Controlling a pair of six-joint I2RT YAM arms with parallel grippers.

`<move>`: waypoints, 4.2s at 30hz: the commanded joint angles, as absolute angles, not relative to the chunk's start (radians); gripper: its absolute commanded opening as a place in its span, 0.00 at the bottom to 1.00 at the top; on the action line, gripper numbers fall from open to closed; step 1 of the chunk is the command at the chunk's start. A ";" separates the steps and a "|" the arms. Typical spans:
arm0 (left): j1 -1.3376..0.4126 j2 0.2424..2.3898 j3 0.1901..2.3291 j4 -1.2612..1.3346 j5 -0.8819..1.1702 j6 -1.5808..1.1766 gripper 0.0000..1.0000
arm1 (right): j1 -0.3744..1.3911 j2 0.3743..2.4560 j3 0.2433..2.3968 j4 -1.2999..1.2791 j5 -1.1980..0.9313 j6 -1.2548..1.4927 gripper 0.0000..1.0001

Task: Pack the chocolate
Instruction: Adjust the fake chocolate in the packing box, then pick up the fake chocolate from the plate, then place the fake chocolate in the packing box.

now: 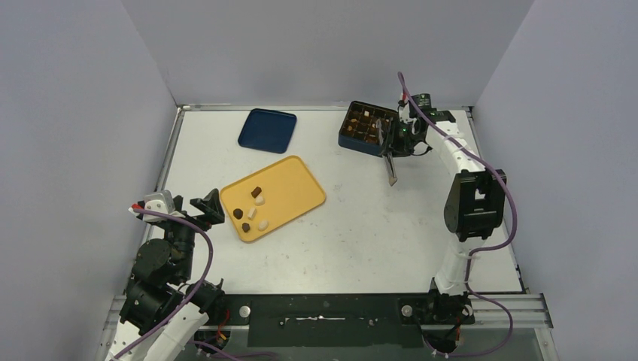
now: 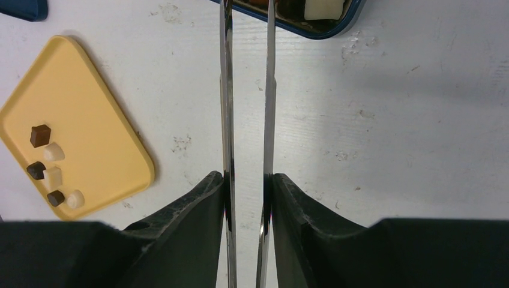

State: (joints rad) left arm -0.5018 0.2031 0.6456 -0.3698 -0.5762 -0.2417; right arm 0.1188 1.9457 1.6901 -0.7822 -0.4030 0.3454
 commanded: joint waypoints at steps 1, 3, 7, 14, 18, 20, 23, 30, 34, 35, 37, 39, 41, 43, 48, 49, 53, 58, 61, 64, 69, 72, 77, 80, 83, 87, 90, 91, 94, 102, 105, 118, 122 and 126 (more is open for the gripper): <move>-0.497 0.203 0.655 -0.339 -0.580 -0.235 0.97 | 0.127 1.868 1.674 -0.764 -0.406 0.331 0.33; -0.497 0.204 0.658 -0.339 -0.580 -0.235 0.97 | 0.146 1.859 1.657 -0.758 -0.395 0.319 0.33; -0.497 0.204 0.655 -0.339 -0.580 -0.235 0.97 | 0.235 1.826 1.639 -0.727 -0.347 0.299 0.33; -0.497 0.206 0.657 -0.340 -0.585 -0.233 0.97 | 0.465 1.738 1.532 -0.509 -0.341 0.270 0.36; -0.498 0.202 0.658 -0.341 -0.593 -0.234 0.97 | 0.640 1.797 1.580 -0.528 -0.282 0.184 0.37; -0.497 0.199 0.659 -0.341 -0.596 -0.235 0.97 | 0.709 1.841 1.621 -0.568 -0.250 0.147 0.37; -0.497 0.192 0.661 -0.343 -0.604 -0.234 0.97 | 0.787 1.893 1.673 -0.631 -0.219 0.097 0.39; -0.494 0.176 0.663 -0.342 -0.615 -0.236 0.96 | 0.860 1.971 1.725 -0.676 -0.194 0.063 0.41; -0.492 0.175 0.663 -0.342 -0.615 -0.237 0.96 | 0.879 2.016 1.770 -0.703 -0.195 0.048 0.42; -0.492 0.175 0.664 -0.343 -0.615 -0.236 0.96 | 0.885 2.028 1.782 -0.714 -0.198 0.044 0.42; -0.491 0.173 0.664 -0.344 -0.615 -0.236 0.96 | 0.892 2.049 1.803 -0.735 -0.209 0.037 0.43; -0.491 0.171 0.664 -0.343 -0.616 -0.236 0.96 | 0.903 2.062 1.808 -0.744 -0.218 0.032 0.43; -0.490 0.169 0.663 -0.343 -0.615 -0.236 0.96 | 0.914 2.074 1.809 -0.754 -0.228 0.026 0.43; -0.489 0.169 0.663 -0.341 -0.615 -0.236 0.96 | 0.923 2.085 1.806 -0.762 -0.231 0.018 0.43; -0.489 0.167 0.664 -0.342 -0.616 -0.236 0.96 | 0.936 2.104 1.813 -0.764 -0.242 0.011 0.43; -0.489 0.167 0.664 -0.342 -0.615 -0.236 0.96 | 0.937 2.106 1.817 -0.765 -0.244 0.010 0.44; -0.489 0.164 0.662 -0.342 -0.615 -0.236 0.96 | 0.939 2.130 1.840 -0.774 -0.243 0.011 0.44; -0.489 0.165 0.663 -0.343 -0.615 -0.238 0.96 | 0.940 2.156 1.866 -0.778 -0.223 0.018 0.44; -0.489 0.165 0.661 -0.343 -0.614 -0.238 0.96 | 0.940 2.172 1.886 -0.787 -0.210 0.020 0.44; -0.489 0.166 0.663 -0.343 -0.614 -0.238 0.96 | 0.943 2.175 1.893 -0.785 -0.209 0.020 0.44; -0.489 0.167 0.662 -0.342 -0.614 -0.238 0.96 | 0.948 2.180 1.899 -0.787 -0.198 0.020 0.43; -0.489 0.169 0.662 -0.344 -0.611 -0.238 0.96 | 0.951 2.180 1.896 -0.787 -0.176 0.020 0.42; -0.489 0.167 0.663 -0.343 -0.611 -0.238 0.96 | 0.956 2.175 1.895 -0.778 -0.156 0.020 0.39; -0.489 0.166 0.661 -0.342 -0.612 -0.238 0.96 | 0.958 2.159 1.886 -0.770 -0.157 0.021 0.38; -0.489 0.165 0.663 -0.343 -0.611 -0.238 0.96 | 0.958 2.134 1.865 -0.759 -0.162 0.022 0.36; -0.489 0.166 0.661 -0.341 -0.612 -0.238 0.95 | 0.957 2.090 1.826 -0.737 -0.161 0.029 0.34; -0.489 0.166 0.661 -0.340 -0.608 -0.238 0.96 | 0.957 2.066 1.810 -0.733 -0.142 0.033 0.34; -0.489 0.168 0.660 -0.341 -0.607 -0.239 0.96 | 0.957 2.060 1.808 -0.733 -0.140 0.034 0.34; -0.489 0.172 0.661 -0.341 -0.605 -0.238 0.96 | 0.955 2.046 1.800 -0.734 -0.140 0.036 0.34; -0.489 0.175 0.660 -0.338 -0.601 -0.238 0.96 | 0.943 2.006 1.779 -0.734 -0.141 0.040 0.32; -0.489 0.176 0.658 -0.336 -0.601 -0.238 0.96 | 0.933 1.987 1.769 -0.737 -0.141 0.040 0.31; -0.489 0.177 0.658 -0.333 -0.589 -0.235 0.96 | 0.743 1.853 1.744 -0.763 -0.093 0.031 0.31; -0.489 0.180 0.658 -0.333 -0.586 -0.235 0.95 | 0.679 1.859 1.790 -0.819 -0.013 0.008 0.32; -0.489 0.183 0.659 -0.334 -0.585 -0.235 0.96 | 0.581 1.875 1.821 -0.841 -0.020 0.008 0.32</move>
